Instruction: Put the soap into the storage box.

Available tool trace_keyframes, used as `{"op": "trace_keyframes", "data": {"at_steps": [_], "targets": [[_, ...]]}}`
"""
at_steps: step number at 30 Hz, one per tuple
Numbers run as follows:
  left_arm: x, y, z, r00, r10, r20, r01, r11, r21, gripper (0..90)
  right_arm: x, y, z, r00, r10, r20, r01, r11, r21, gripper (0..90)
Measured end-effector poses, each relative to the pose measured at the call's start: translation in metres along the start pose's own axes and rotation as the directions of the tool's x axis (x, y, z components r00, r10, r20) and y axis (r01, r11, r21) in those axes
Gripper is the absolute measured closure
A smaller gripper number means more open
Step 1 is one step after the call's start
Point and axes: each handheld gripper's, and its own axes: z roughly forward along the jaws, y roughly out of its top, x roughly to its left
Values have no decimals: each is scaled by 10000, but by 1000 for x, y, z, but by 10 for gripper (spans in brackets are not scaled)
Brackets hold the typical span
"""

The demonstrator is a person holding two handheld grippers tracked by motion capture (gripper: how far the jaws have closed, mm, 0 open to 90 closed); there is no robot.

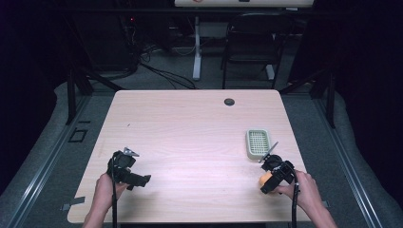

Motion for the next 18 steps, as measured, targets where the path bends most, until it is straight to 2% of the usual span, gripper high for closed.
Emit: {"op": "trace_keyframes", "data": {"at_steps": [1,3,4,5,6,8,9,11,12,14,15,18], "targets": [[0,0,0,10000,6,-1,-6,10000,0,0,-1,0,0,9999,-95,-66,95,9999,56,138],[0,0,0,10000,3,3,-3,10000,6,0,-2,1,0,9999,-141,-80,142,9997,178,142],[0,0,0,10000,12,3,-12,10000,-1,0,-1,1,2,9999,49,-162,-49,10000,-11,145],[0,0,0,10000,12,3,-12,10000,-1,0,-1,1,2,9999,49,-162,-49,10000,-11,145],[0,0,0,10000,13,6,-13,10000,4,0,-2,4,1,9999,-72,-73,73,9997,214,156],[0,0,0,10000,14,8,-14,10000,6,0,0,4,5,9995,235,-187,-238,9996,-171,173],[0,0,0,10000,14,5,-14,10000,11,0,-1,6,3,10000,31,-77,-30,9999,148,185],[0,0,0,10000,13,10,-13,10000,12,0,-1,8,3,9999,-101,-97,104,9993,346,195],[0,0,1,10000,16,16,-16,10000,10,0,0,8,5,9999,41,-163,-38,9999,169,203],[0,0,1,10000,14,20,-14,10000,11,0,-1,8,5,9999,33,-125,-31,9998,194,206],[0,0,1,10000,11,16,-11,10000,21,0,-1,9,3,9999,-78,-79,81,9990,435,210],[0,0,1,10000,14,7,-14,10000,54,0,-2,10,4,10000,3,-79,1,9988,492,222]]}}
